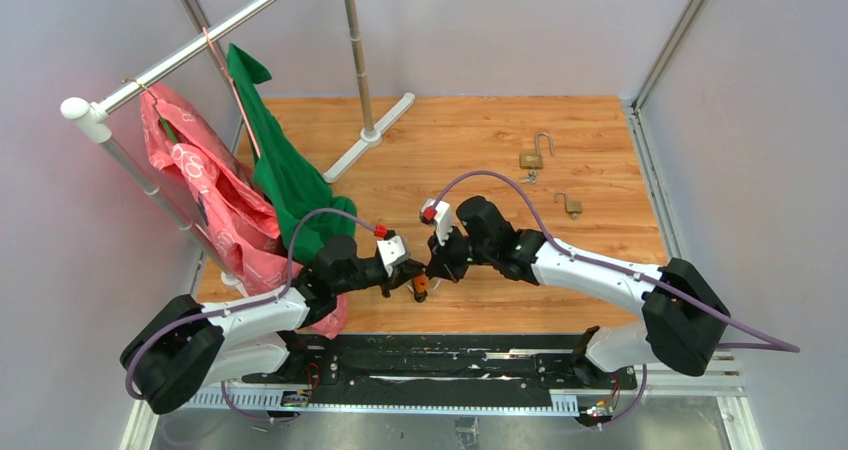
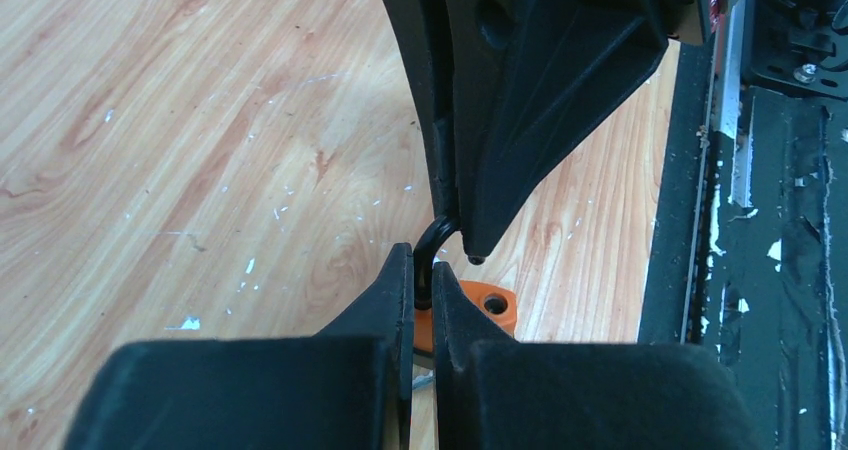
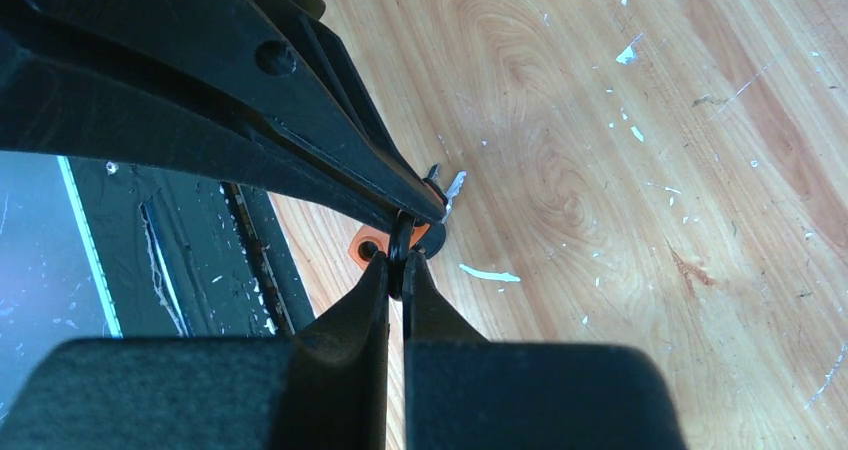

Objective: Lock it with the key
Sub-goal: Lock the lock.

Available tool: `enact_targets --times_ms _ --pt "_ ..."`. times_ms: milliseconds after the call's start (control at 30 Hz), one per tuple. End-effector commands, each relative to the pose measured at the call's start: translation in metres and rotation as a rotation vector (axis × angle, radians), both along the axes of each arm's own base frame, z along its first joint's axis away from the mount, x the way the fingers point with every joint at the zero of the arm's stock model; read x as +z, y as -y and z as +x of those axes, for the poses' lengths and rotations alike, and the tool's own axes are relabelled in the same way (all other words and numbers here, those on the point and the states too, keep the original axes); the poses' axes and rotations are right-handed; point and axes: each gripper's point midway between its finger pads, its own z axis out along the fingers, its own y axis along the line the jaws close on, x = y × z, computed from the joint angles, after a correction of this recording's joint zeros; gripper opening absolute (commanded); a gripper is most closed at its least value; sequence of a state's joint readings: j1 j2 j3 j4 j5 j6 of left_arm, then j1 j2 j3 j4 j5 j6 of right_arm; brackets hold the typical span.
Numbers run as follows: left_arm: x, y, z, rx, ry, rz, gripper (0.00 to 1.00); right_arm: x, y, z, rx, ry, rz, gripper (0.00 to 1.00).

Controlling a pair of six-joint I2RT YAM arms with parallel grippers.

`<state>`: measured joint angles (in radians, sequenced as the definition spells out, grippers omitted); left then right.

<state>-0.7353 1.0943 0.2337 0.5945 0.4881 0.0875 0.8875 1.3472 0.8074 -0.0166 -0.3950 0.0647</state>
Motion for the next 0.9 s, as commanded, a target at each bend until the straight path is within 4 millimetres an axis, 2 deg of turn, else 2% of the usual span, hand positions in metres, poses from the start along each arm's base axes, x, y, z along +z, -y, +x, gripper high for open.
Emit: enact_targets --times_ms 0,33,67,100,133,200,300,533,733,867 --pt "-0.020 -0.008 -0.007 -0.028 0.017 0.059 0.00 -0.006 0.009 0.012 -0.046 0.046 -0.042 0.00" --pt "-0.020 -0.008 -0.009 -0.038 0.021 0.062 0.00 -0.005 0.011 0.011 -0.027 0.061 -0.051 0.00" --pt "-0.017 -0.007 -0.009 -0.049 0.033 0.064 0.25 -0.003 0.013 0.007 0.022 0.087 -0.055 0.00" --pt "-0.015 -0.007 -0.012 -0.078 0.035 0.069 0.40 0.001 0.014 0.001 0.072 0.108 -0.049 0.00" --pt "-0.013 -0.006 -0.016 -0.128 0.058 0.081 0.61 0.004 0.014 -0.006 0.129 0.124 -0.040 0.00" --pt "-0.007 -0.004 -0.025 -0.230 0.094 0.091 0.71 0.006 0.016 -0.019 0.227 0.130 -0.038 0.00" --pt "-0.010 -0.004 -0.032 -0.319 0.130 0.126 0.73 0.006 0.019 -0.027 0.307 0.142 -0.049 0.00" --pt "-0.017 0.007 -0.016 -0.281 0.118 0.108 0.70 0.016 0.017 -0.029 0.385 0.225 -0.019 0.00" --pt "-0.025 0.014 -0.018 -0.278 0.084 0.067 0.61 0.015 0.017 -0.025 0.365 0.250 -0.013 0.00" --pt "-0.019 0.019 -0.008 -0.184 0.102 0.013 0.54 0.017 0.017 -0.023 0.346 0.268 -0.002 0.00"
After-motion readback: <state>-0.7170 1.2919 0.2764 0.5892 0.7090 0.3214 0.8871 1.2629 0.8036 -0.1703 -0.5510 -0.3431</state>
